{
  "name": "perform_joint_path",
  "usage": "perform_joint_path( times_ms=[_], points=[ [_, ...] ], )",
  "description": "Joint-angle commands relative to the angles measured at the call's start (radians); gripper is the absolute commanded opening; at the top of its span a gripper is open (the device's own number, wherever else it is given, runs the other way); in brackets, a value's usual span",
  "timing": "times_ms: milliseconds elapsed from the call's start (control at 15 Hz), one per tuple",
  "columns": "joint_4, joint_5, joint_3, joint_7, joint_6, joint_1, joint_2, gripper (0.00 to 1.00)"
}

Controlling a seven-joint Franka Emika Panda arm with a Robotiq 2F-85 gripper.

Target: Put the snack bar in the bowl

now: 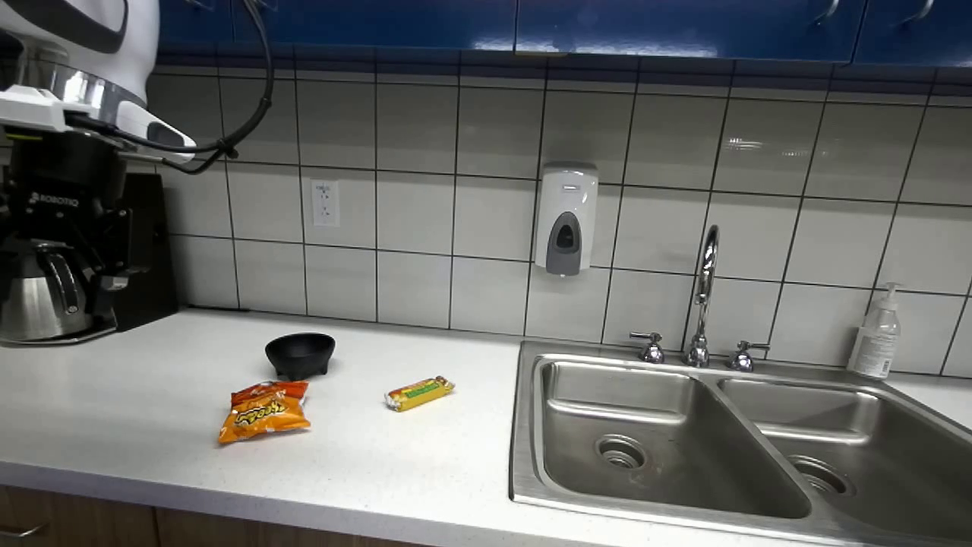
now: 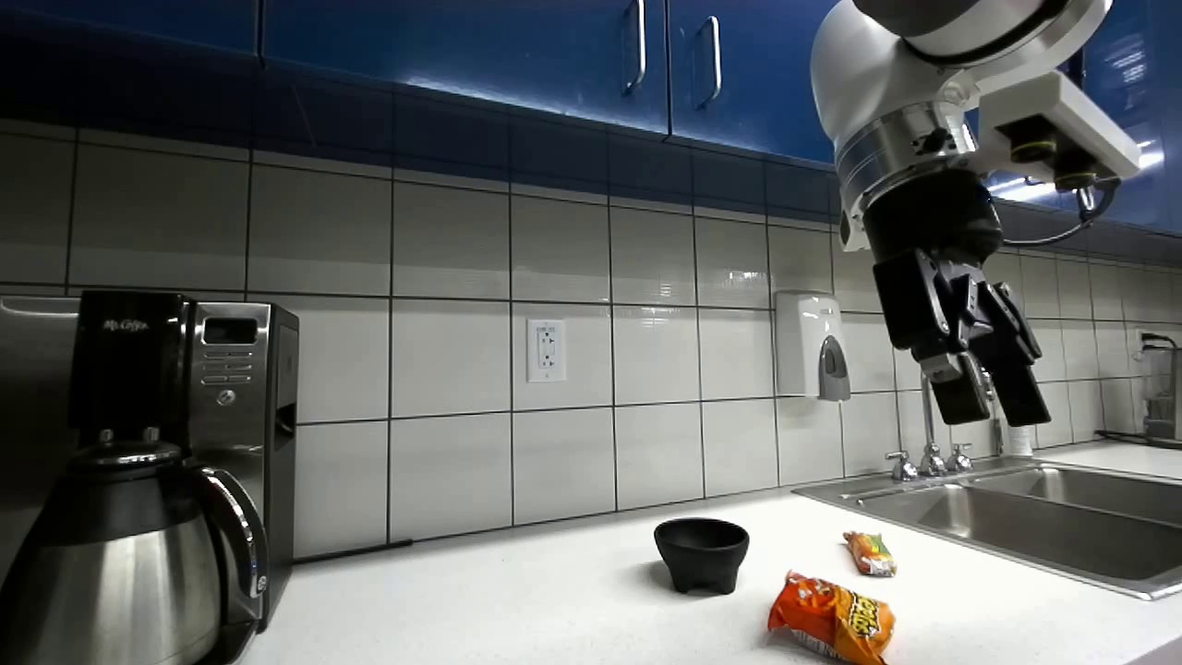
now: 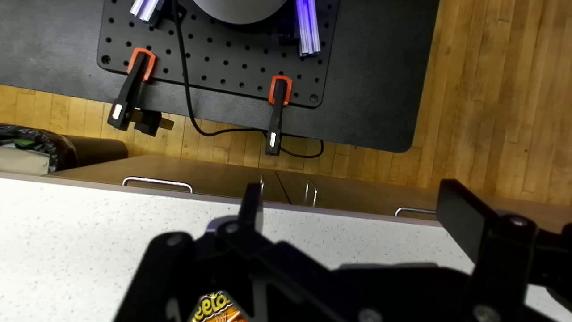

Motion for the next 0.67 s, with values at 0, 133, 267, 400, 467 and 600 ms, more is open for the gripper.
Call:
perform_joint_path(
  times_ms=[0, 133, 267, 400, 467, 600],
  points=[
    [0.022, 0.002, 0.038, 0.071, 0.011, -0.041, 0.032, 1.00],
    [0.028, 0.012, 0.042, 0.133, 0.043, -0.065, 0.046, 1.00],
    [0.038, 0.003, 0.043, 0.191, 0.075, -0.096, 0.063, 1.00],
    [0.048, -0.010, 0.038, 0.217, 0.103, -0.121, 0.088, 1.00],
    [0.057, -0.019, 0.031, 0.226, 0.111, -0.139, 0.105, 1.00],
    [0.068, -0.044, 0.022, 0.247, 0.130, -0.178, 0.129, 1.00]
  ],
)
